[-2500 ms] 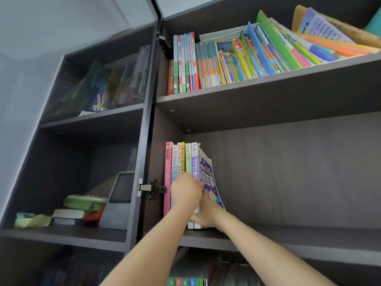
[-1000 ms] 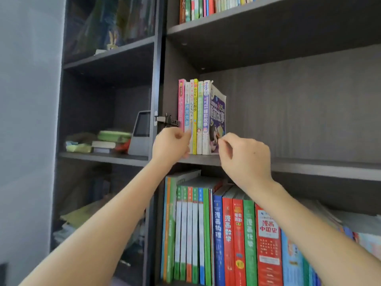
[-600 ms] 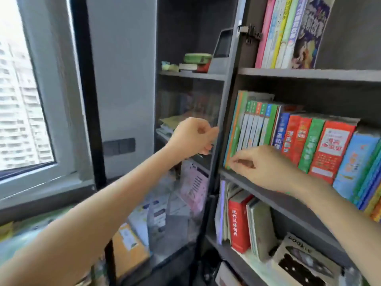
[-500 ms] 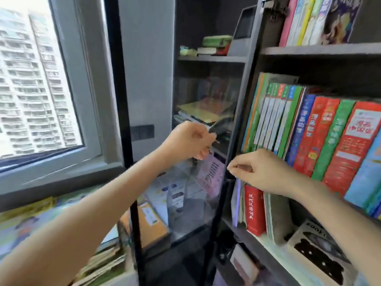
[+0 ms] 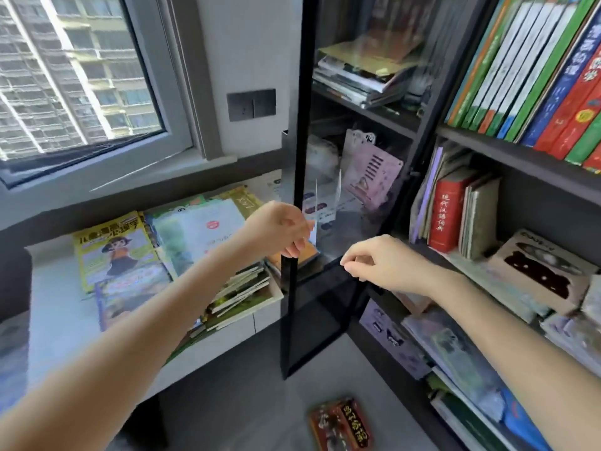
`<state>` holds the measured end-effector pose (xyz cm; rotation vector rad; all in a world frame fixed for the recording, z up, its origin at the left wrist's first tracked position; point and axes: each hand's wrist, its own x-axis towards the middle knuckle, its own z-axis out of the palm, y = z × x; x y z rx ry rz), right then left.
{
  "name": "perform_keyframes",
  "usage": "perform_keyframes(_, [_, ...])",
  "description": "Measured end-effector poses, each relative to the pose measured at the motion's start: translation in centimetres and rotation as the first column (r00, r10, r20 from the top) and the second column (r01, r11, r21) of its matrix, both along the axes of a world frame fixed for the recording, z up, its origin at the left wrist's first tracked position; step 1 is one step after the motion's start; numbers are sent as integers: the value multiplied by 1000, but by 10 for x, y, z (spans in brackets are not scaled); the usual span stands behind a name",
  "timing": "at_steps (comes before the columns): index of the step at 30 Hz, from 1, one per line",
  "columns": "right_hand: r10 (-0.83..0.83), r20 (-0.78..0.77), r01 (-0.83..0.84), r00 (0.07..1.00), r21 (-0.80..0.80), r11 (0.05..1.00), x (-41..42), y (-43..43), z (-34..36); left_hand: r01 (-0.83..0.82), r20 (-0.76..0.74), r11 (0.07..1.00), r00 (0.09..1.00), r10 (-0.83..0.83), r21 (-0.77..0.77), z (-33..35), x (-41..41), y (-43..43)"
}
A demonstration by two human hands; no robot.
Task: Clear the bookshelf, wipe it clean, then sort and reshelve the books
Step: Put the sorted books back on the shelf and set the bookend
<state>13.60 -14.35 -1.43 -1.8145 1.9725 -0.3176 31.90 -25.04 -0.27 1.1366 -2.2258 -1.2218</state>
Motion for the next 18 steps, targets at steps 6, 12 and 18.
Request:
perform_keyframes(6, [-36,-3,36,999,103,994,94,-7,-41,10,82,993,996,-20,120,-55,92,-17])
perform_keyframes(12, [-24,33,18,999,167,986,168,-20,-59,-132,123,973,986,110,189,-90,190,-42])
perform_keyframes(18, [27,51,-32,998,98,995,208,-55,-65,-350,167,908,933,318,228,-114,255,-57])
